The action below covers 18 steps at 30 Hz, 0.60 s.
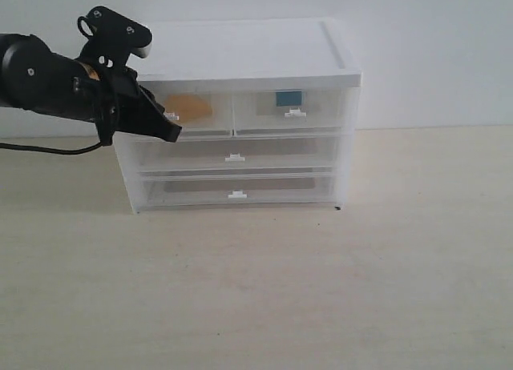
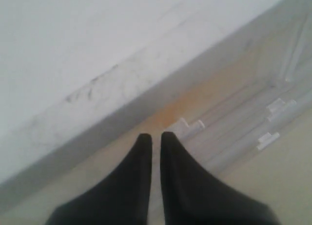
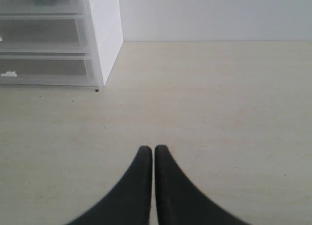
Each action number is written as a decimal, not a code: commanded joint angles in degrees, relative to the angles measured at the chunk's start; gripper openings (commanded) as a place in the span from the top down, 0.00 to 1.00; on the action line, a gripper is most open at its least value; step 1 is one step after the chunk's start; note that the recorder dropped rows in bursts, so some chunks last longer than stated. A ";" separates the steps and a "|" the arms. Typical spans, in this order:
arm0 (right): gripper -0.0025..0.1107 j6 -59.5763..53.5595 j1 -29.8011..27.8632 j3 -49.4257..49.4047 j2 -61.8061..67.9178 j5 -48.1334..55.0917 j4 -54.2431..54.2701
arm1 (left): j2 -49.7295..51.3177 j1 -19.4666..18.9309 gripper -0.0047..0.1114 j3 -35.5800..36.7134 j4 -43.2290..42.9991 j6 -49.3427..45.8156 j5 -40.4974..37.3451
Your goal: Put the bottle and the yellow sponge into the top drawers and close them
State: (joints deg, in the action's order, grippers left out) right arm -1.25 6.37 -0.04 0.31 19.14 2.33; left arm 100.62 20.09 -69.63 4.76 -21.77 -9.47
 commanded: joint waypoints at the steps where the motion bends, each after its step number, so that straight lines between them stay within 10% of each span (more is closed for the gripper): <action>1: 0.98 -0.11 -0.05 0.04 -0.31 -0.15 -0.12 | -5.63 -0.16 0.92 -0.44 0.34 3.31 -8.17; 18: 0.98 -0.11 -0.05 0.04 -0.31 -0.15 -0.12 | -36.43 -0.16 0.92 17.82 0.34 12.21 -14.40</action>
State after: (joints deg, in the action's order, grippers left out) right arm -1.25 6.37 -0.04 0.31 19.14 2.33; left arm 68.55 20.02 -55.61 4.76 -11.71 -25.49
